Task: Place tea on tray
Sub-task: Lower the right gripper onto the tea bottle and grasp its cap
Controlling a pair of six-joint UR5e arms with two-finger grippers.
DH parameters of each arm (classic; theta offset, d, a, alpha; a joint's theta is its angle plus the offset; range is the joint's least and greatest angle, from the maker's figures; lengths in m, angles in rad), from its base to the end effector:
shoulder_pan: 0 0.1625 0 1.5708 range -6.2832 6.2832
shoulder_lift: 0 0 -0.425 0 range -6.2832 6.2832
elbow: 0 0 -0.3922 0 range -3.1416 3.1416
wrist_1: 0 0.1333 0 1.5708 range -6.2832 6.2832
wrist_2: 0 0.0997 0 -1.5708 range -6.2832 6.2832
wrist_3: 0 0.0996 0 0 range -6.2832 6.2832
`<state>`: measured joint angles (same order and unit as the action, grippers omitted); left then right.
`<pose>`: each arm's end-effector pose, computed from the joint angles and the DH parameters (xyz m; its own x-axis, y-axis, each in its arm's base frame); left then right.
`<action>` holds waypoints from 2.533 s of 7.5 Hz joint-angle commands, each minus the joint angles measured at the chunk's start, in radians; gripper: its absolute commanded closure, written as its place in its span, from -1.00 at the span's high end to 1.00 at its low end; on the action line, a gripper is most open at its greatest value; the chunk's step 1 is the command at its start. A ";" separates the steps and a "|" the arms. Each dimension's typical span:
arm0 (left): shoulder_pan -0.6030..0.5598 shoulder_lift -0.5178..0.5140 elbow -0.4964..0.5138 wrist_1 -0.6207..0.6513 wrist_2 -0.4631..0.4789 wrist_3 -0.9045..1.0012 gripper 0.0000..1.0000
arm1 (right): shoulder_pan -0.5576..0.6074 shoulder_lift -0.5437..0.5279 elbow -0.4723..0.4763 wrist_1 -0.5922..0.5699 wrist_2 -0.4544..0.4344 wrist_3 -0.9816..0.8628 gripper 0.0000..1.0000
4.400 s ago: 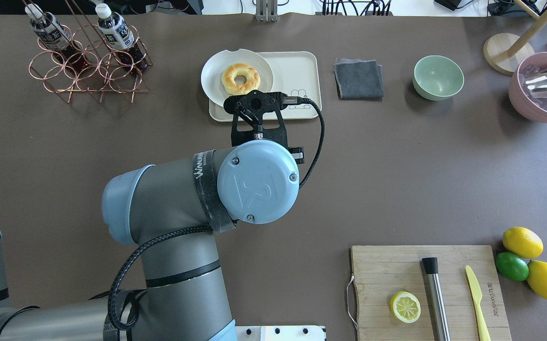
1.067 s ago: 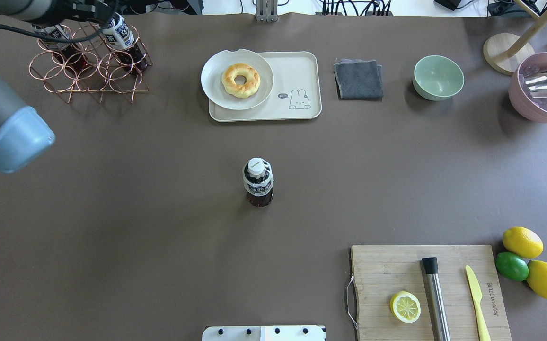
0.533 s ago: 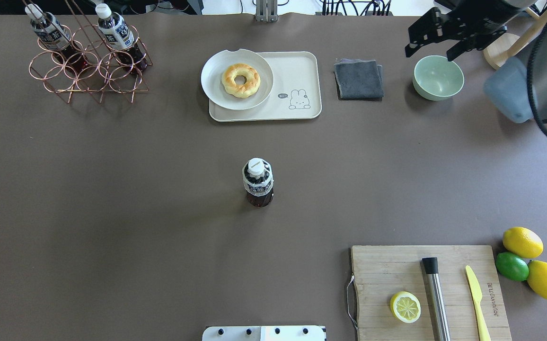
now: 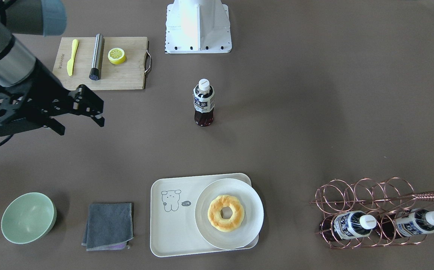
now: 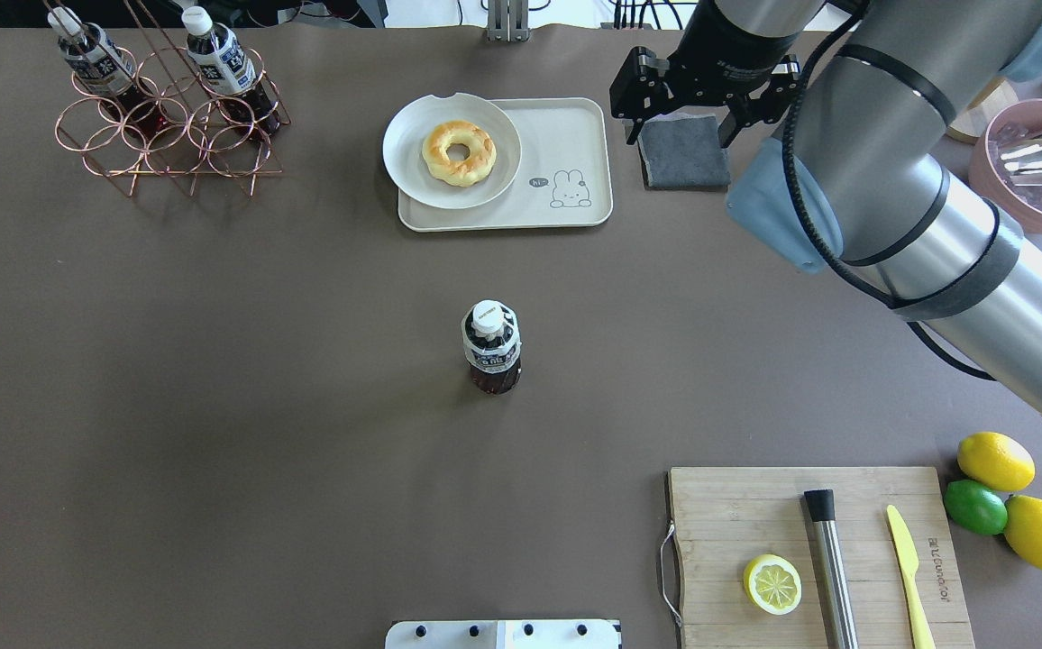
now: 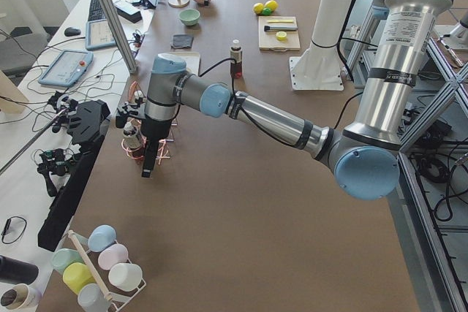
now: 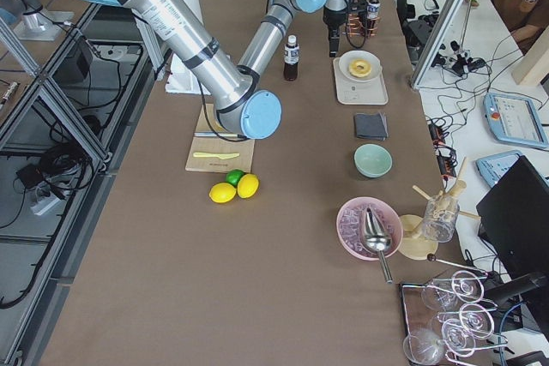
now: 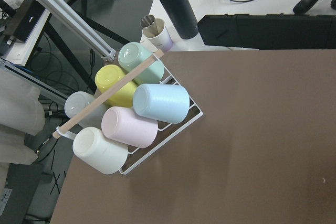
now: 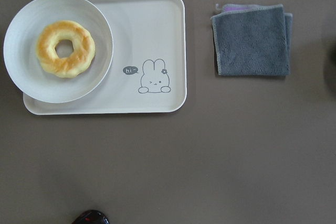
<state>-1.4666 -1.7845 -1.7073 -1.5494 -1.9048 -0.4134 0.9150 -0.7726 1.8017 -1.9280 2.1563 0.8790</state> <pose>-0.0394 -0.5906 0.5001 0.8899 -0.1917 -0.4138 0.2829 0.9438 0.1711 -0.3260 -0.5520 0.1260 0.6551 -0.0204 0.7553 -0.0427 0.9970 0.0640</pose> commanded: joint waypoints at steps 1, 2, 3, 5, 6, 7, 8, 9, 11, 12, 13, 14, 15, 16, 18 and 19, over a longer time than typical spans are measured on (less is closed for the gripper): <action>-0.058 0.051 0.100 -0.012 -0.342 0.166 0.95 | -0.059 0.102 -0.015 -0.155 -0.027 0.082 1.00; -0.060 0.066 0.095 -0.029 -0.347 0.171 0.95 | -0.103 0.139 -0.012 -0.154 -0.045 0.195 1.00; -0.058 0.068 0.097 -0.035 -0.347 0.171 0.95 | -0.173 0.131 0.026 -0.107 -0.141 0.286 1.00; -0.055 0.059 0.104 -0.035 -0.344 0.171 0.95 | -0.261 0.113 0.082 -0.077 -0.197 0.446 1.00; -0.057 0.054 0.103 -0.035 -0.346 0.171 0.95 | -0.284 0.111 0.076 -0.075 -0.217 0.434 1.00; -0.057 0.053 0.103 -0.034 -0.346 0.170 0.95 | -0.318 0.117 0.071 -0.072 -0.239 0.434 1.00; -0.055 0.056 0.103 -0.035 -0.346 0.171 0.95 | -0.373 0.105 0.068 -0.074 -0.304 0.434 1.00; -0.055 0.059 0.104 -0.035 -0.346 0.171 0.95 | -0.433 0.116 0.051 -0.069 -0.387 0.436 1.00; -0.055 0.056 0.121 -0.050 -0.346 0.173 0.95 | -0.438 0.119 0.041 -0.030 -0.397 0.422 1.00; -0.055 0.054 0.150 -0.092 -0.346 0.171 0.95 | -0.438 0.119 0.036 -0.028 -0.401 0.381 0.95; -0.054 0.053 0.182 -0.131 -0.344 0.171 0.95 | -0.415 0.118 0.015 0.004 -0.400 0.350 0.86; -0.054 0.051 0.205 -0.158 -0.344 0.168 0.95 | -0.413 0.119 -0.013 0.051 -0.398 0.351 0.76; -0.052 0.051 0.204 -0.159 -0.344 0.168 0.95 | -0.416 0.121 -0.028 0.053 -0.400 0.350 0.73; -0.052 0.053 0.203 -0.159 -0.346 0.168 0.95 | -0.419 0.119 -0.039 0.053 -0.398 0.348 0.73; -0.052 0.053 0.203 -0.159 -0.346 0.168 0.95 | -0.420 0.119 -0.038 0.052 -0.394 0.354 0.67; -0.052 0.051 0.203 -0.159 -0.346 0.166 0.95 | -0.427 0.116 -0.039 0.052 -0.394 0.360 0.55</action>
<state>-1.5187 -1.7320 -1.5052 -1.7084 -2.2502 -0.2455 0.4952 -0.6544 1.7651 -1.8758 1.7607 1.2309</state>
